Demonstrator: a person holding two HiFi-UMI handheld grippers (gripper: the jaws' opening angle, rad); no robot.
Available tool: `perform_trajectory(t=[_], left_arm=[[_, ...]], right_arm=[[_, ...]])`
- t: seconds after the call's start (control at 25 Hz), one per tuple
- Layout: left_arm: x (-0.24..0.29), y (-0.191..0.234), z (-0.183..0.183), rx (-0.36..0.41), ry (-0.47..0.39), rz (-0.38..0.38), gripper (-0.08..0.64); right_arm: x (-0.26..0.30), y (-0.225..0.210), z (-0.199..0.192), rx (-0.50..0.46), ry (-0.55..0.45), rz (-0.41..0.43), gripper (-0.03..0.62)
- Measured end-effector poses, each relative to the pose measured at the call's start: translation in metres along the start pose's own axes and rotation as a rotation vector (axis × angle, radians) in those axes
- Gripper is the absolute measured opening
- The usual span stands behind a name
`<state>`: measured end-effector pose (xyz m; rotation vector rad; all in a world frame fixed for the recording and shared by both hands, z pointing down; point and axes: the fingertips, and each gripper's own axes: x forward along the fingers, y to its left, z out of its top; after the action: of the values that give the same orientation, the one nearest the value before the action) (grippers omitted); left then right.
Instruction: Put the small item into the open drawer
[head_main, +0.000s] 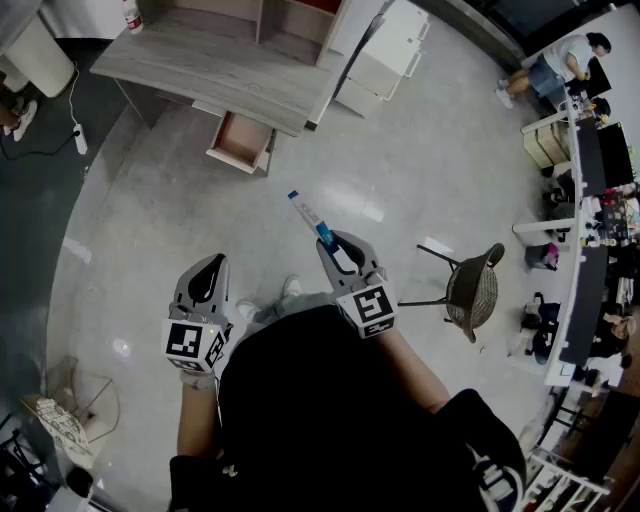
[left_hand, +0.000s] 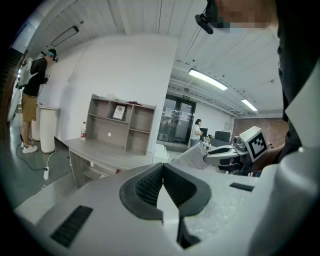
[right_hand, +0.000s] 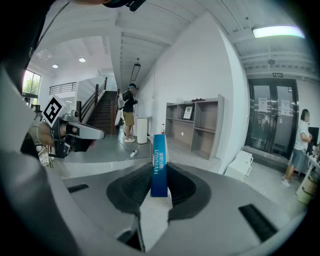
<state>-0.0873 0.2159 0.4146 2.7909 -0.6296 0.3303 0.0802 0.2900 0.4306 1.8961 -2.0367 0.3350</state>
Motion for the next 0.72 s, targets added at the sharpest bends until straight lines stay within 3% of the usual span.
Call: perform_trajectory(t=[0.72], left_arm=[[0.067,-0.056,0.014,0.062,0.04,0.03,0.003]], right_arm=[[-0.012,-0.08,-0.01,0.055,-0.071,0.06,0.097]])
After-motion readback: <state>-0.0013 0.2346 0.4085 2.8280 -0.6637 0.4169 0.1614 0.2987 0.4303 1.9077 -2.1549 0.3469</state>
